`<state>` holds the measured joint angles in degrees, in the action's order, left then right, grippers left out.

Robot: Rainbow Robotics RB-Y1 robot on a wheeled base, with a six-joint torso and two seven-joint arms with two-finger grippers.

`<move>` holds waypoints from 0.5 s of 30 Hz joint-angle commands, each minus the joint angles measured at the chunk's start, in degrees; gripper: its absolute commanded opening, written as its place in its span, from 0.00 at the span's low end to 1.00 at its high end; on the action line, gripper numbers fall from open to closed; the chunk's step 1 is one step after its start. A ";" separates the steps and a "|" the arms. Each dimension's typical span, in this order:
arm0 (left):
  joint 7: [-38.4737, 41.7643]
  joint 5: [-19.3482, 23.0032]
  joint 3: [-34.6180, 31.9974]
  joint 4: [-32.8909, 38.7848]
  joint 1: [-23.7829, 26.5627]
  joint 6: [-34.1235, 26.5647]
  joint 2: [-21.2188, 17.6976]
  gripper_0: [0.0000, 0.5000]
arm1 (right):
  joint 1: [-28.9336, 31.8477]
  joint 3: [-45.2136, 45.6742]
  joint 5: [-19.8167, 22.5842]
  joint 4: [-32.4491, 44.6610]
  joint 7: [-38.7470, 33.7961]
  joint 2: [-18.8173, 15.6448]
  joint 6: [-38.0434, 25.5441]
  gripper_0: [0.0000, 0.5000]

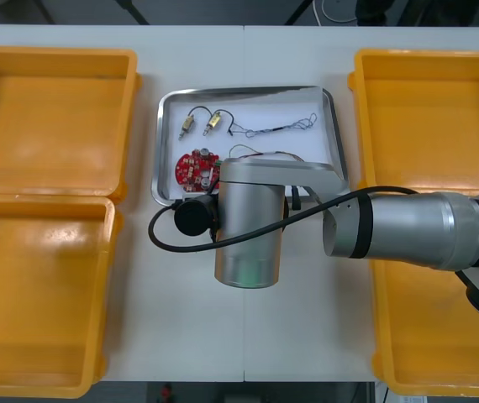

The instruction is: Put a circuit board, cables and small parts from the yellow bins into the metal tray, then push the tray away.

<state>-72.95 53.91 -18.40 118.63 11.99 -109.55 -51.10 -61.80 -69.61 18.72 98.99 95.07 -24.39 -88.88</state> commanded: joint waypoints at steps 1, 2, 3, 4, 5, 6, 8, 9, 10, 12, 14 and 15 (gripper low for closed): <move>-4.83 0.05 -1.82 1.69 -0.91 0.39 -2.52 1.00 | -4.56 0.88 -1.14 -2.66 0.03 2.51 1.69 0.00; -4.83 0.05 -1.82 1.69 -0.91 0.39 -2.52 1.00 | -4.74 1.14 -1.40 -3.27 0.03 2.68 2.13 0.00; -4.83 0.05 -1.82 1.69 -0.91 0.39 -2.52 1.00 | -4.83 1.32 -1.40 -3.54 0.12 2.77 2.30 0.00; -4.83 0.05 -1.82 1.69 -0.91 0.39 -2.52 1.00 | -4.91 1.58 -1.58 -4.15 0.12 2.86 2.74 0.00; -4.83 0.05 -1.82 1.69 -0.91 0.39 -2.52 1.00 | -5.09 1.84 -1.75 -4.59 0.12 3.04 3.18 0.00; -4.83 0.05 -1.82 1.69 -0.91 0.39 -2.52 1.00 | -5.18 2.02 -1.75 -4.94 0.12 3.12 3.36 0.00; -4.83 0.05 -1.82 1.69 -0.91 0.39 -2.52 1.00 | -5.79 2.37 -1.93 -6.44 0.12 3.39 4.06 0.00; -4.83 0.05 -1.82 1.69 -0.91 0.39 -2.52 1.00 | -5.97 2.46 -1.84 -6.88 0.12 3.47 4.24 0.00; -4.83 0.05 -1.82 1.69 -0.91 0.39 -2.52 1.00 | -6.23 2.72 -1.93 -7.76 0.12 3.74 4.59 0.00; -4.83 0.05 -1.82 1.69 -0.91 0.39 -2.52 1.00 | -6.41 3.25 -2.28 -8.90 0.21 4.44 5.20 0.00; -4.83 0.05 -1.82 1.69 -0.91 0.39 -2.52 1.00 | -6.41 3.51 -3.25 -10.48 0.29 5.41 6.43 0.00; -4.83 0.05 -1.82 1.69 -0.91 0.39 -2.52 1.00 | -6.41 3.60 -3.60 -10.92 0.29 5.58 7.05 0.00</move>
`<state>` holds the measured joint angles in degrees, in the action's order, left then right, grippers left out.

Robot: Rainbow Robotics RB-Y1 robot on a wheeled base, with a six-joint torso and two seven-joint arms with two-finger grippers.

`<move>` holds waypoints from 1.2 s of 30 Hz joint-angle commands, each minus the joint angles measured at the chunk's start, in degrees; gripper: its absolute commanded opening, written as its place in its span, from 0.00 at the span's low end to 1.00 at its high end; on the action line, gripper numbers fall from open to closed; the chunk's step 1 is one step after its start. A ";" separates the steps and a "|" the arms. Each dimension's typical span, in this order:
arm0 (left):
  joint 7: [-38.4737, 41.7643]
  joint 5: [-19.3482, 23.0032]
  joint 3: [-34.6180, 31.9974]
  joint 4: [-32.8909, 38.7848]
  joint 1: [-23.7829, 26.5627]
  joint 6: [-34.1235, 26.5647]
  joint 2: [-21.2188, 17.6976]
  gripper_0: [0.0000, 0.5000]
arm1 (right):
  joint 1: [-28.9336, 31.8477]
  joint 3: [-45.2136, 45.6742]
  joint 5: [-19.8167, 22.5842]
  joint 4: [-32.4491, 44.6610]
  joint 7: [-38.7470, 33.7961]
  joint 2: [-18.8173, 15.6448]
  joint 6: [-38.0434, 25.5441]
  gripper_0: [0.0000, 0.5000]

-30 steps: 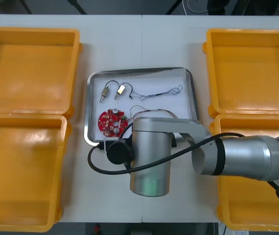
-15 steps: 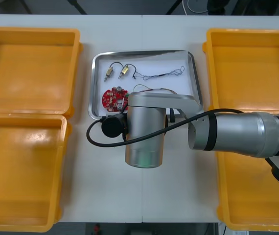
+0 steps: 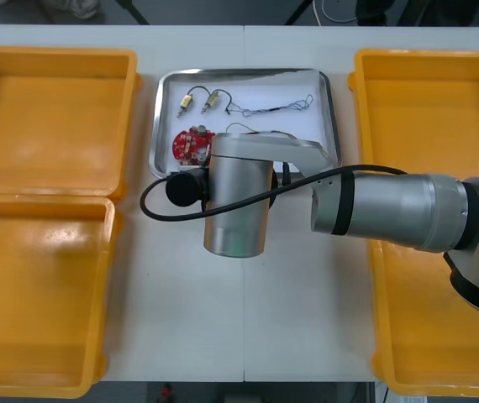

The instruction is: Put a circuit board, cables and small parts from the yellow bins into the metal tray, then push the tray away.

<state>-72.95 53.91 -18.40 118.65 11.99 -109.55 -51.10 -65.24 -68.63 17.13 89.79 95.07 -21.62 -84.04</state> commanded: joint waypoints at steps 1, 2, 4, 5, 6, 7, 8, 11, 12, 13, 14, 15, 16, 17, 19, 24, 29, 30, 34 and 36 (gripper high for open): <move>-4.83 0.05 -1.81 1.68 -0.91 0.39 -2.52 1.00 | -2.96 2.54 -2.36 -2.69 0.29 2.99 3.79 0.00; -4.83 0.05 -1.81 1.68 -0.91 0.39 -2.52 1.00 | -2.96 2.54 -2.45 -3.83 0.29 2.99 5.55 0.00; -4.83 0.05 -1.81 1.68 -0.91 0.39 -2.52 1.00 | -2.96 2.63 -2.80 -5.33 0.29 2.99 7.75 0.00; -4.83 0.05 -1.81 1.68 -0.91 0.39 -2.52 1.00 | -2.96 2.54 -3.07 -6.03 0.29 3.07 8.89 0.00; -4.83 0.05 -1.81 1.68 -0.91 0.39 -2.52 1.00 | -2.96 2.54 -3.33 -6.38 0.29 2.99 9.33 0.00; -4.83 0.05 -1.81 1.68 -0.91 0.39 -2.52 1.00 | -2.96 2.54 -3.59 -6.82 0.29 3.07 9.94 0.00; -4.83 0.05 -1.81 1.68 -0.91 0.39 -2.52 1.00 | -3.05 2.54 -3.86 -7.17 0.38 3.07 10.47 0.00; -4.83 0.05 -1.81 1.68 -0.91 0.39 -2.52 1.00 | -2.96 2.54 -4.47 -7.88 0.55 3.07 11.18 0.00; -4.83 0.05 -1.81 1.68 -0.91 0.39 -2.52 1.00 | -2.96 2.54 -4.74 -8.05 0.55 3.07 11.18 0.00; -4.83 0.05 -1.81 1.68 -0.91 0.39 -2.52 1.00 | -3.05 2.63 -5.18 -8.49 0.64 3.07 11.35 0.00; -4.83 0.05 -1.81 1.68 -0.91 0.39 -2.52 1.00 | -3.14 2.54 -5.53 -9.02 0.64 2.99 11.70 0.00; -4.83 0.05 -1.81 1.68 -0.91 0.39 -2.52 1.00 | -3.22 2.54 -5.79 -9.72 0.64 2.99 12.41 0.00; -4.83 0.05 -1.81 1.68 -0.91 0.39 -2.52 1.00 | -3.22 2.54 -5.88 -10.07 0.64 3.07 12.76 0.00; -4.83 0.05 -1.81 1.68 -0.91 0.39 -2.52 1.00 | -3.31 2.54 -5.97 -10.86 0.64 3.07 13.55 0.00; -4.83 0.05 -1.81 1.68 -0.91 0.39 -2.52 1.00 | -3.31 2.54 -6.49 -12.01 0.64 3.25 14.69 0.00; -4.83 0.05 -1.81 1.68 -0.91 0.39 -2.52 1.00 | -4.28 2.63 -7.02 -15.26 0.55 3.78 17.94 0.00; -4.83 0.05 -1.81 1.68 -0.91 0.39 -2.52 1.00 | -4.63 2.63 -7.72 -18.69 0.64 4.04 22.25 0.00; -4.83 0.05 -1.81 1.68 -0.91 0.39 -2.52 1.00 | -4.72 2.63 -7.90 -19.65 0.64 4.13 23.48 0.00; -4.83 0.05 -1.81 1.68 -0.91 0.39 -2.52 1.00 | -5.16 2.80 -8.25 -23.08 0.82 5.10 25.50 0.00; -4.83 0.05 -1.81 1.68 -0.91 0.39 -2.52 1.00 | -5.33 3.07 -8.52 -24.40 0.99 5.62 26.64 0.00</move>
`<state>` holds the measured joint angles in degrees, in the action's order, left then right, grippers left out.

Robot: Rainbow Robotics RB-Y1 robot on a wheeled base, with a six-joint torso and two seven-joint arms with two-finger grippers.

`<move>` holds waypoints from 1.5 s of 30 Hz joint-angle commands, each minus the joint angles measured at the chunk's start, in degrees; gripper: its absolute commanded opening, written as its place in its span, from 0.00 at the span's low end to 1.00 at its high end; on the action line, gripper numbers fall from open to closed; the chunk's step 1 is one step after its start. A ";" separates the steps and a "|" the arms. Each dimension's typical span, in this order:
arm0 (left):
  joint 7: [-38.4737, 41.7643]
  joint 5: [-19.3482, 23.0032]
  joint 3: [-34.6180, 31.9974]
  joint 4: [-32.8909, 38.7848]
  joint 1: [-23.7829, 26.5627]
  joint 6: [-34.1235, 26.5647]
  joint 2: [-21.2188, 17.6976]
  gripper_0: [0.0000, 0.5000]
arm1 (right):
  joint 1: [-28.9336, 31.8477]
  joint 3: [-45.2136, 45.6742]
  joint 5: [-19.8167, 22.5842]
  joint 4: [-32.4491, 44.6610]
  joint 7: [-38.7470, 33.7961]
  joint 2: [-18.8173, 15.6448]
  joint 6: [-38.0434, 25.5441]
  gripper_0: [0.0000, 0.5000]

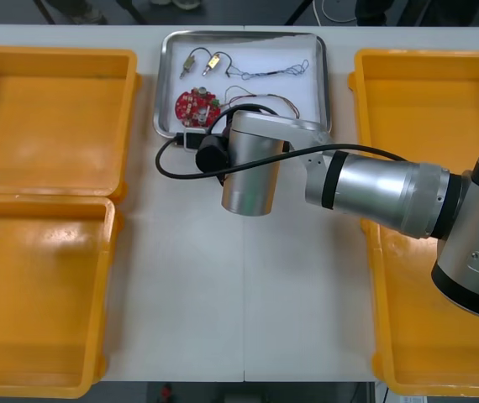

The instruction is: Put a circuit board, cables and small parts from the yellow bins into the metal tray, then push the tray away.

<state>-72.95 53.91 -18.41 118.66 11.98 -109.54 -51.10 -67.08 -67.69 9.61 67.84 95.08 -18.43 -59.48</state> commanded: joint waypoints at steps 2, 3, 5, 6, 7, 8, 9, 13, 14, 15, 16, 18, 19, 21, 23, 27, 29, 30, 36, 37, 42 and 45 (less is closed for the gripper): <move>-4.83 0.05 -1.81 1.67 -0.91 0.38 -2.51 1.00 | -3.50 2.39 -1.08 -3.33 0.98 2.52 3.40 0.00; -4.83 0.05 -1.81 1.67 -0.91 0.38 -2.51 1.00 | -3.50 2.47 -0.99 -3.51 0.98 2.52 4.02 0.00; -4.83 0.05 -1.81 1.67 -0.91 0.38 -2.51 1.00 | -3.50 2.56 -0.99 -3.60 1.07 2.61 3.93 0.00; -4.83 0.05 -1.81 1.67 -0.91 0.38 -2.51 1.00 | -3.50 2.56 -1.08 -3.51 1.07 2.61 3.93 0.00; -4.83 0.05 -1.81 1.67 -0.91 0.38 -2.51 1.00 | -3.50 2.65 -1.08 -3.60 1.16 2.61 3.93 0.21; -4.83 0.05 -1.81 1.67 -0.91 0.38 -2.51 1.00 | -3.50 2.56 -1.08 -3.60 1.16 2.61 3.93 0.45; -4.83 0.05 -1.81 1.67 -0.91 0.38 -2.51 1.00 | -3.50 2.65 -1.08 -3.51 1.16 2.52 3.84 0.95; -4.83 0.05 -1.81 1.67 -0.91 0.38 -2.51 1.00 | -3.41 3.18 -0.99 -2.72 1.42 2.52 2.17 1.00; -4.83 0.05 -1.81 1.67 -0.91 0.38 -2.51 1.00 | -3.41 3.26 -0.99 -2.36 1.51 2.52 1.65 1.00; -4.83 0.05 -1.81 1.67 -0.91 0.38 -2.51 1.00 | -3.41 3.53 -0.99 -1.57 1.60 2.52 0.24 1.00; -4.83 0.05 -1.81 1.67 -0.91 0.38 -2.51 1.00 | -3.41 3.97 -0.82 -0.52 1.60 2.43 -1.17 1.00; -4.83 0.05 -1.81 1.67 -0.91 0.38 -2.51 1.00 | -3.41 4.76 0.59 1.15 1.68 2.17 -3.28 1.00; -4.83 0.05 -1.81 1.67 -0.91 0.38 -2.51 1.00 | -3.41 5.55 1.73 2.64 1.86 1.90 -4.77 1.00; -4.83 0.05 -1.81 1.67 -0.91 0.38 -2.51 1.00 | -3.24 6.87 3.75 5.02 2.04 1.38 -7.05 1.00; -4.83 0.05 -1.81 1.67 -0.91 0.38 -2.51 1.00 | -2.53 8.71 5.51 7.65 2.12 0.85 -9.25 1.00; -4.83 0.05 -1.81 1.67 -0.91 0.38 -2.51 1.00 | 0.72 13.20 6.56 14.69 2.30 0.06 -15.40 1.00; -4.83 0.05 -1.81 1.67 -0.91 0.38 -2.51 1.00 | 2.92 16.01 6.48 19.52 2.30 -0.21 -19.71 1.00; -4.83 0.05 -1.81 1.67 -0.91 0.38 -2.51 1.00 | 3.79 17.33 6.48 21.63 2.04 -0.29 -21.91 1.00; -4.83 0.05 -1.81 1.67 -0.91 0.38 -2.51 1.00 | 8.45 24.27 6.48 33.58 1.60 -0.38 -36.23 1.00; -4.83 0.05 -1.81 1.67 -0.91 0.38 -2.51 1.00 | 9.42 25.68 6.56 35.69 1.51 -0.38 -38.78 1.00; -4.83 0.05 -1.81 1.67 -0.91 0.38 -2.51 1.00 | 14.60 32.18 6.56 43.95 1.07 -0.47 -48.01 1.00; -4.83 0.05 -1.81 1.67 -0.91 0.38 -2.51 1.00 | 17.51 35.96 6.56 48.35 0.72 -0.73 -50.52 1.00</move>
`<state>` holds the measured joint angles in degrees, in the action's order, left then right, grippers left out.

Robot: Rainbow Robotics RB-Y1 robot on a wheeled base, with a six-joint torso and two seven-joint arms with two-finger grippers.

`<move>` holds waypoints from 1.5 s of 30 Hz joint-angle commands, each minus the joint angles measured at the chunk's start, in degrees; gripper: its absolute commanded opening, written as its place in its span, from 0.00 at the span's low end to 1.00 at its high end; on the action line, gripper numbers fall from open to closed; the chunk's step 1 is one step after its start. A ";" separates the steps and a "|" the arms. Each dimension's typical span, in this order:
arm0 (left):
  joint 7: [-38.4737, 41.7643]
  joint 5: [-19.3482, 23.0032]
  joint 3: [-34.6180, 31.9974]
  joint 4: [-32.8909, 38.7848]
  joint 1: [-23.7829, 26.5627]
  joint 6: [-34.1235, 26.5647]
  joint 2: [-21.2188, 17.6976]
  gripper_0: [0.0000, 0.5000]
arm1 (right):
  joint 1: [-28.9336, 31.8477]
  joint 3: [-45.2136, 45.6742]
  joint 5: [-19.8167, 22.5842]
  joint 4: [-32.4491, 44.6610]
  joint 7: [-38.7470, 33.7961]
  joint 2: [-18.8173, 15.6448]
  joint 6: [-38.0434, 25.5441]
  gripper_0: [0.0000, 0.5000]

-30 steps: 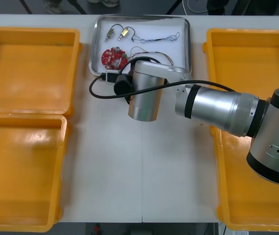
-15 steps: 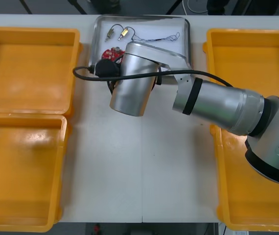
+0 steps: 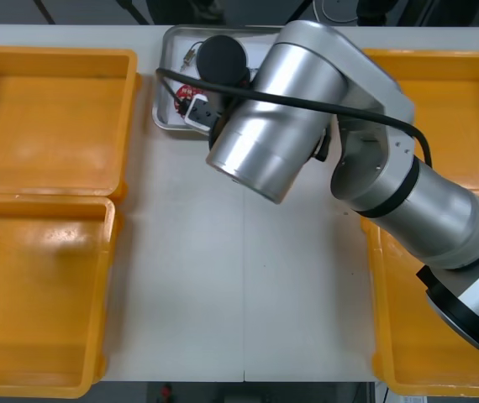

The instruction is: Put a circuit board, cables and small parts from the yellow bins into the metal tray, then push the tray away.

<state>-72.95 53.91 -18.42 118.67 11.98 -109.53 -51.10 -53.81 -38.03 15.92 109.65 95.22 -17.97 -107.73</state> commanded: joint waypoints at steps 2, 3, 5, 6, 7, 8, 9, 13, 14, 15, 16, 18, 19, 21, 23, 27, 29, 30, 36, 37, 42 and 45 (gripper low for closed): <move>-4.83 0.05 -1.79 1.65 -0.90 0.37 -2.51 1.00 | 5.64 8.77 0.43 8.83 0.50 -1.54 -2.27 1.00; -4.83 0.05 -1.79 1.65 -0.90 0.37 -2.51 1.00 | 6.61 10.52 1.13 10.24 0.32 -1.89 -2.27 1.00; -4.83 0.05 -1.79 1.65 -0.90 0.37 -2.51 1.00 | 8.28 13.51 2.45 12.26 -0.03 -2.42 -2.27 1.00; -4.83 0.05 -1.79 1.65 -0.90 0.37 -2.51 1.00 | 9.42 15.80 3.24 13.58 -0.21 -2.51 -2.27 1.00; -4.83 0.05 -1.79 1.65 -0.90 0.37 -2.51 1.00 | 10.56 18.52 4.38 14.72 -0.29 -2.60 -2.27 1.00; -4.83 0.05 -1.79 1.65 -0.90 0.37 -2.51 1.00 | 11.18 19.75 5.08 15.25 -0.47 -2.60 -2.27 1.00; -4.83 0.05 -1.79 1.65 -0.90 0.37 -2.51 1.00 | 12.41 22.39 6.49 16.21 -0.65 -2.86 -2.27 1.00; -4.83 0.05 -1.79 1.65 -0.90 0.37 -2.51 1.00 | 17.33 30.56 11.06 20.08 -1.52 -4.97 -2.27 1.00; -4.83 0.05 -1.79 1.65 -0.90 0.37 -2.51 1.00 | 19.00 32.50 11.94 21.22 -1.88 -5.76 -2.27 1.00; -4.83 0.05 -1.79 1.65 -0.90 0.37 -2.51 1.00 | 19.79 33.38 12.20 21.84 -2.05 -6.20 -2.27 1.00; -4.83 0.05 -1.79 1.65 -0.90 0.37 -2.51 1.00 | 21.46 35.05 12.99 23.25 -2.58 -6.99 -2.27 1.00; -4.83 0.05 -1.79 1.65 -0.90 0.37 -2.51 1.00 | 24.01 37.07 14.14 25.00 -5.30 -8.13 -2.27 1.00; -4.83 0.05 -1.79 1.65 -0.90 0.37 -2.51 1.00 | 25.68 38.39 15.10 26.06 -7.24 -8.92 -2.27 1.00; -4.83 0.05 -1.79 1.65 -0.90 0.37 -2.51 1.00 | 28.14 40.76 16.77 26.94 -10.40 -10.07 -2.27 1.00; -4.83 0.05 -1.79 1.65 -0.90 0.37 -2.51 1.00 | 31.22 44.19 19.23 27.73 -13.65 -11.30 -2.27 1.00; -4.83 0.05 -1.79 1.65 -0.90 0.37 -2.51 1.00 | 35.00 48.67 22.93 28.78 -16.91 -13.41 -2.27 1.00; -4.83 0.05 -1.79 1.65 -0.90 0.37 -2.51 1.00 | 36.84 51.74 24.60 29.49 -18.31 -14.81 -2.27 1.00; -4.83 0.05 -1.79 1.65 -0.90 0.37 -2.51 1.00 | 37.19 52.54 24.95 29.57 -18.40 -15.08 -2.27 1.00; -4.83 0.05 -1.79 1.65 -0.90 0.37 -2.51 1.00 | 42.29 60.71 28.90 29.75 -17.78 -17.71 -2.27 1.00; -4.83 0.05 -1.79 1.65 -0.90 0.37 -2.51 1.00 | 43.43 61.85 28.73 29.84 -17.78 -17.89 -2.27 1.00; -4.83 0.05 -1.79 1.65 -0.90 0.37 -2.51 1.00 | 47.92 64.58 26.18 30.54 -17.78 -17.89 -2.27 1.00; -4.83 0.05 -1.79 1.65 -0.90 0.37 -2.51 1.00 | 49.76 64.93 25.65 30.54 -18.14 -17.89 -2.27 1.00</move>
<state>-72.95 53.91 -18.47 118.72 11.95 -109.52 -51.15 -7.07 25.23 42.43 138.16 78.68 -34.01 -109.83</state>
